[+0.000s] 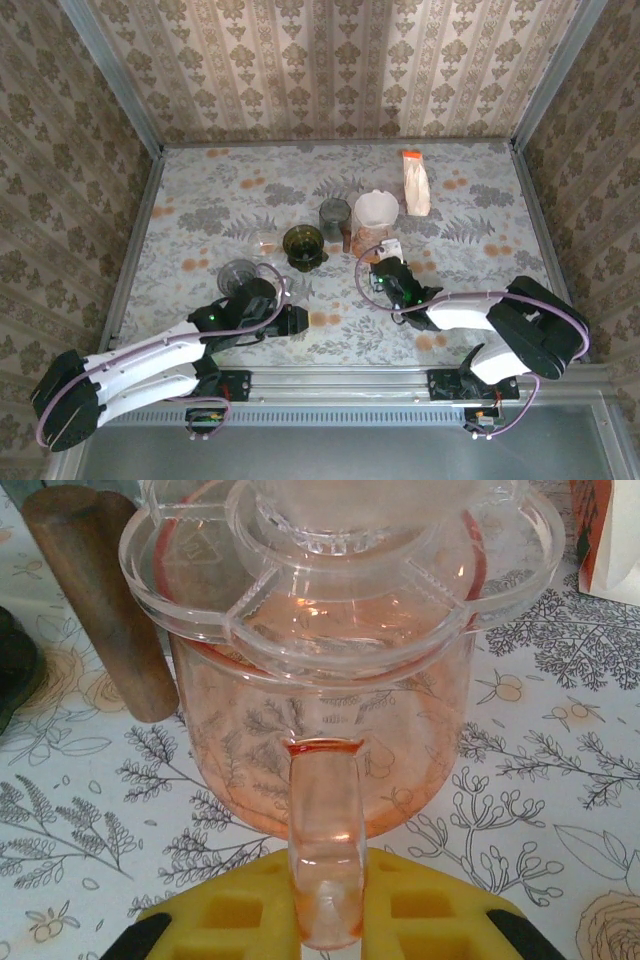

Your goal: Place the coffee filter in the dripper

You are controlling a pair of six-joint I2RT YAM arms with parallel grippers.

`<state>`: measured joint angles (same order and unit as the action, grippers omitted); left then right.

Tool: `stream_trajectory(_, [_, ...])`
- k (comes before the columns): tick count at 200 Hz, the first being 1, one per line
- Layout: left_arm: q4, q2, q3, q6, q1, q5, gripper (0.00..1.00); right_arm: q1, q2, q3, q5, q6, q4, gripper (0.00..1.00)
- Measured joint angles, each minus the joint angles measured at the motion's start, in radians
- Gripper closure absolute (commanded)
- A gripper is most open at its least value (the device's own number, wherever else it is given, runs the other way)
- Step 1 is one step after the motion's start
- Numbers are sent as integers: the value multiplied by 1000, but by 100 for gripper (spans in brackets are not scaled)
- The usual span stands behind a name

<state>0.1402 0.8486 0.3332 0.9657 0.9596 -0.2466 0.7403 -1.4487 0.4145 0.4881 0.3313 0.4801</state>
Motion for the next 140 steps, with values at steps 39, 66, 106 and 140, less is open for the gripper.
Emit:
stream_trajectory(39, [2, -3, 0, 0, -6, 0, 71, -32, -21, 19, -3, 0, 3, 79])
stream_trajectory(66, [3, -3, 0, 0, -7, 0, 72, -51, -32, 24, -19, -10, 0, 72])
stream_trajectory(106, [4, -3, 0, 0, -12, 0, 71, -55, -52, 24, -52, -20, -19, 60])
stream_trajectory(140, [6, -3, 0, 0, -13, 0, 71, -55, -42, 16, -60, -16, -19, 46])
